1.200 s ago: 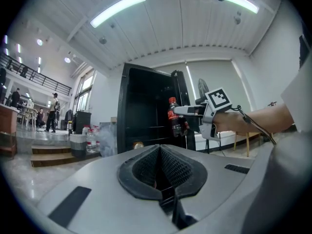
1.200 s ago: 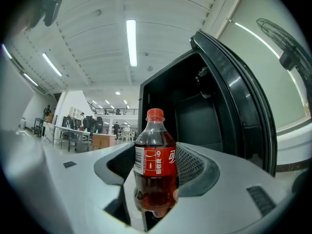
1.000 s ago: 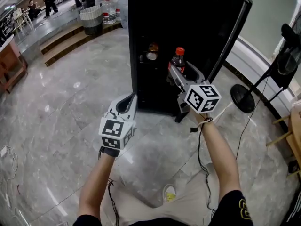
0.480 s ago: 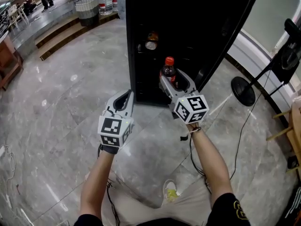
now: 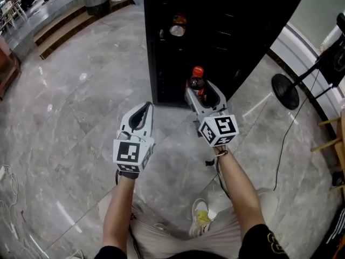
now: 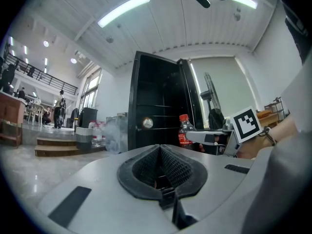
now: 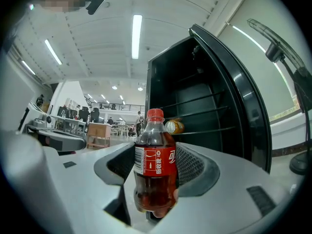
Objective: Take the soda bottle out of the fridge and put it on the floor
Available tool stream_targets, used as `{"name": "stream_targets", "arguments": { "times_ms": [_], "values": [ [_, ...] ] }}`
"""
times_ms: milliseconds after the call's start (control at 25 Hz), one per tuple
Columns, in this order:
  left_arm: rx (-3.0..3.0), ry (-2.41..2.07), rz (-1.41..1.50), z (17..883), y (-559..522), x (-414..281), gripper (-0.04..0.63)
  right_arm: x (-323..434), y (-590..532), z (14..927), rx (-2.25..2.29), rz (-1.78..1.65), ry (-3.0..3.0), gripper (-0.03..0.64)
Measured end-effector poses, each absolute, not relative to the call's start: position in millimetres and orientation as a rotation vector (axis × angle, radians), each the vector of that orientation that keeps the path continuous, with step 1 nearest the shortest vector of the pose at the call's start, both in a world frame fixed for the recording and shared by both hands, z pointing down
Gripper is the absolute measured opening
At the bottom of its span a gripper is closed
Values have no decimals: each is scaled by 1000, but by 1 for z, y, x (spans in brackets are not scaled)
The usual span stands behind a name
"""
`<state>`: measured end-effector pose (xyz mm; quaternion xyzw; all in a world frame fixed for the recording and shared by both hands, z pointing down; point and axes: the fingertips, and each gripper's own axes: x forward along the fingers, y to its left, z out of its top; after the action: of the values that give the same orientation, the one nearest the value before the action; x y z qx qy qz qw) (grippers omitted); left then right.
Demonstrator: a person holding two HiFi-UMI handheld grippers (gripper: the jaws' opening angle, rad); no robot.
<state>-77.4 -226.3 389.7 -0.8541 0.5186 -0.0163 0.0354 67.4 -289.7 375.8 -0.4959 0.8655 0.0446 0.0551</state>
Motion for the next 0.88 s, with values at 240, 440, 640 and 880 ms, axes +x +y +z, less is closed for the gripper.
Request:
{"name": "stream_targets", "arguments": {
  "times_ms": [240, 440, 640, 880],
  "values": [
    [-2688, 1589, -61, 437, -237, -82, 17, 60, -289, 436, -1554, 63, 2625, 250],
    [-2724, 1560, -72, 462, -235, -84, 17, 59, -291, 485, -1600, -16, 2616, 249],
    [-2741, 1627, -78, 486, -237, -94, 17, 55, -287, 538, -1647, -100, 2609, 249],
    [-2756, 1591, -131, 503, -234, -93, 17, 50, -275, 602, -1711, -171, 2617, 249]
  ]
}}
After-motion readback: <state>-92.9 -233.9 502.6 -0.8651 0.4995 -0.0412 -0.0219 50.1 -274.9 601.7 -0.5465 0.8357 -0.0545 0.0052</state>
